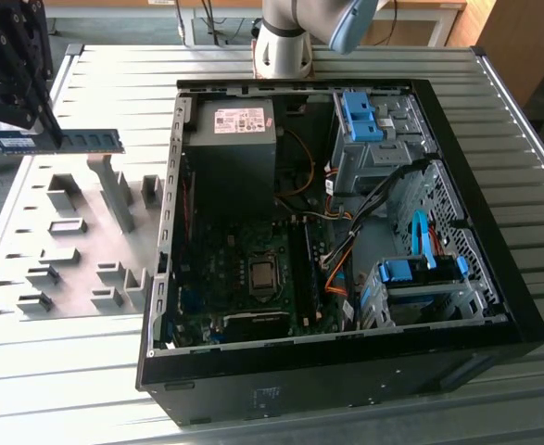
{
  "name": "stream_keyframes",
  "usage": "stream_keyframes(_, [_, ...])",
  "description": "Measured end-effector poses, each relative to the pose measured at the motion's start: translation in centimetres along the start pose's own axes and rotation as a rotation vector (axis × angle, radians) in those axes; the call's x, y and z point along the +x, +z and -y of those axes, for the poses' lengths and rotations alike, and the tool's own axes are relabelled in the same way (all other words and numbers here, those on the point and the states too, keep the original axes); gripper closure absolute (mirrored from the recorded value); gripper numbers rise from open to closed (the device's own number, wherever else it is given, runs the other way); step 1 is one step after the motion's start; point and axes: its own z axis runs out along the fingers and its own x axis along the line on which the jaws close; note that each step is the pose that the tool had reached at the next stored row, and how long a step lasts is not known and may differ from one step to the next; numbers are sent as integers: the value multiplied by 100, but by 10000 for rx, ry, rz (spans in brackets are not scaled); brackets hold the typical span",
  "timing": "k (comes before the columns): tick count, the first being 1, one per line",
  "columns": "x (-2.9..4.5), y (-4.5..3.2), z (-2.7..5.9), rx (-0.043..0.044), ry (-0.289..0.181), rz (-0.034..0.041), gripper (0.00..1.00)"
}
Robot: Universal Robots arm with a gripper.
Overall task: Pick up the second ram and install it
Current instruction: 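Pick up the second ram and move it above second insertion slot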
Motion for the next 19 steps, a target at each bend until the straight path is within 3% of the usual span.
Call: stream_keyframes(19, [-5, -1, 116, 0, 0, 0, 86])
